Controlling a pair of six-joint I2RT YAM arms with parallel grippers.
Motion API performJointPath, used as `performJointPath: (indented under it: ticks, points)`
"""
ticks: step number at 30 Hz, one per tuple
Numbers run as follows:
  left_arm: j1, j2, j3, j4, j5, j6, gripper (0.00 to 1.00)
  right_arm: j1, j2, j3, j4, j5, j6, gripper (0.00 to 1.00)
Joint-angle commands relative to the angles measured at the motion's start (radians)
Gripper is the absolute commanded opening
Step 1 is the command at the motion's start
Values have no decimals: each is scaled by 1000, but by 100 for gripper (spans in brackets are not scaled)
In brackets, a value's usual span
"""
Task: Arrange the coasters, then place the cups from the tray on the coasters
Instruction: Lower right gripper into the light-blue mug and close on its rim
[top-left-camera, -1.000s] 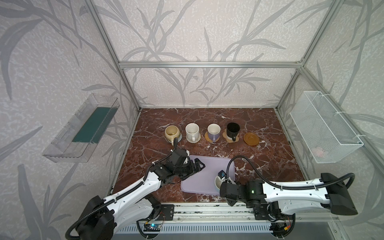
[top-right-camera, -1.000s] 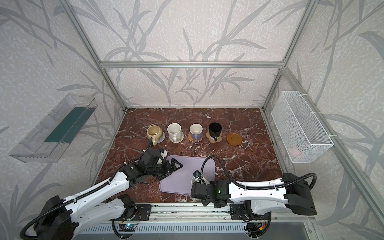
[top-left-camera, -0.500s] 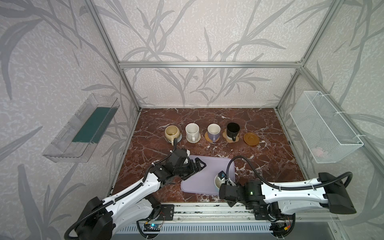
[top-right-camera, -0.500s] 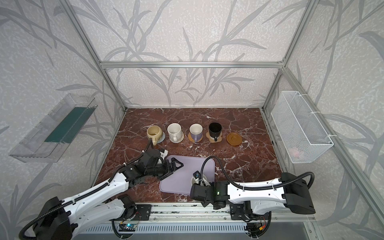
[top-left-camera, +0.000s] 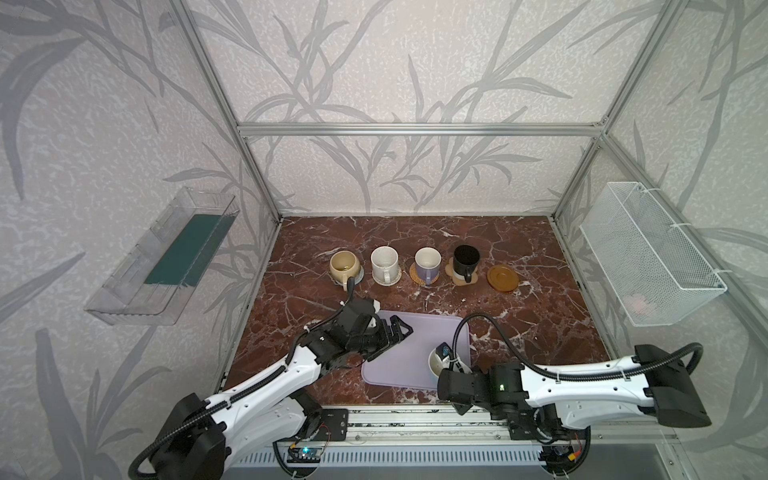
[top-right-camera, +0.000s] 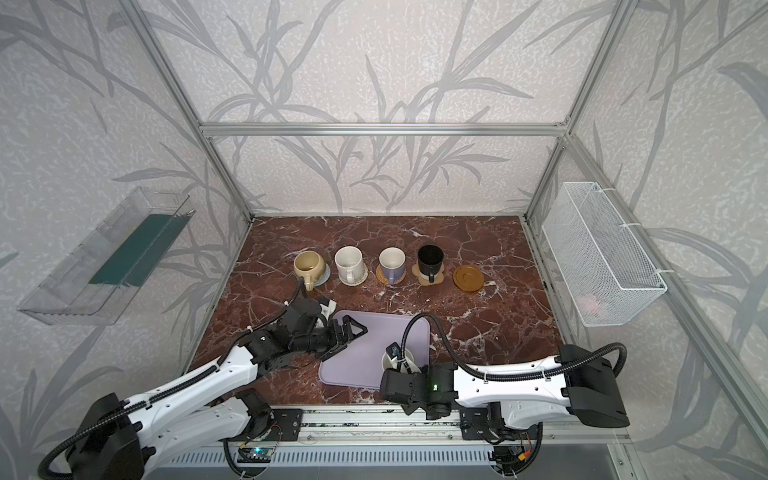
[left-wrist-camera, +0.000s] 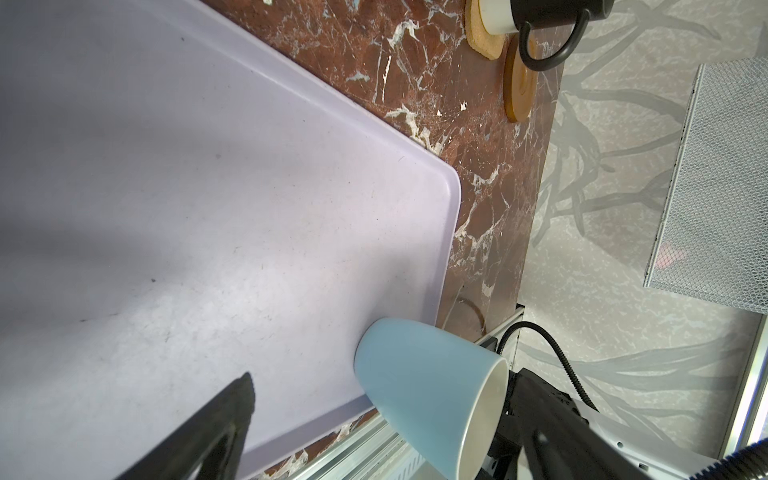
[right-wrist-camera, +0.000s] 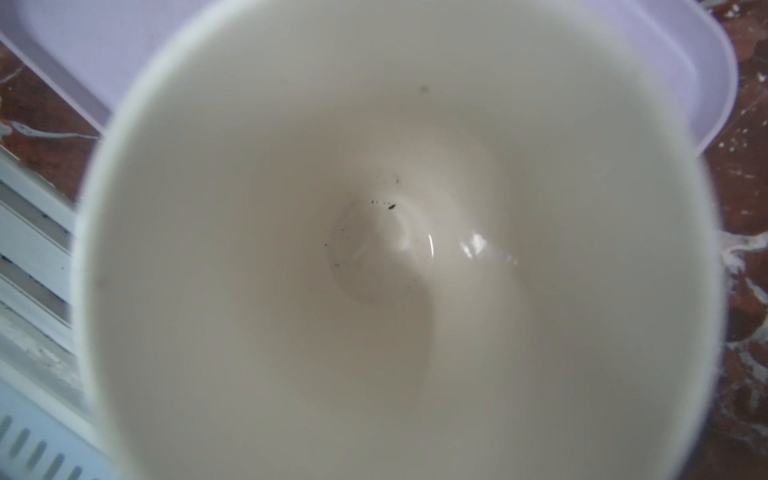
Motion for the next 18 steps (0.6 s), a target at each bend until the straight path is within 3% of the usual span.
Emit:
performJointPath:
  ticks: [1, 7, 9, 13, 18]
  points:
    - [-5, -2, 30, -6, -4, -7, 99, 10, -13, 0, 3, 26, 13, 23]
    - [-7, 5, 49, -8, 4, 5, 99, 11, -25, 13, 1, 33, 6, 17]
    - [-6, 2, 42, 14, 17, -1, 99, 10, -29, 18, 1, 38, 7, 8]
    - [-6, -17, 7, 98, 41, -33, 99, 9, -38, 26, 2, 52, 16, 6]
    - [-7, -28, 17, 70, 33, -11, 99, 8, -45, 43, 2, 78, 22, 6]
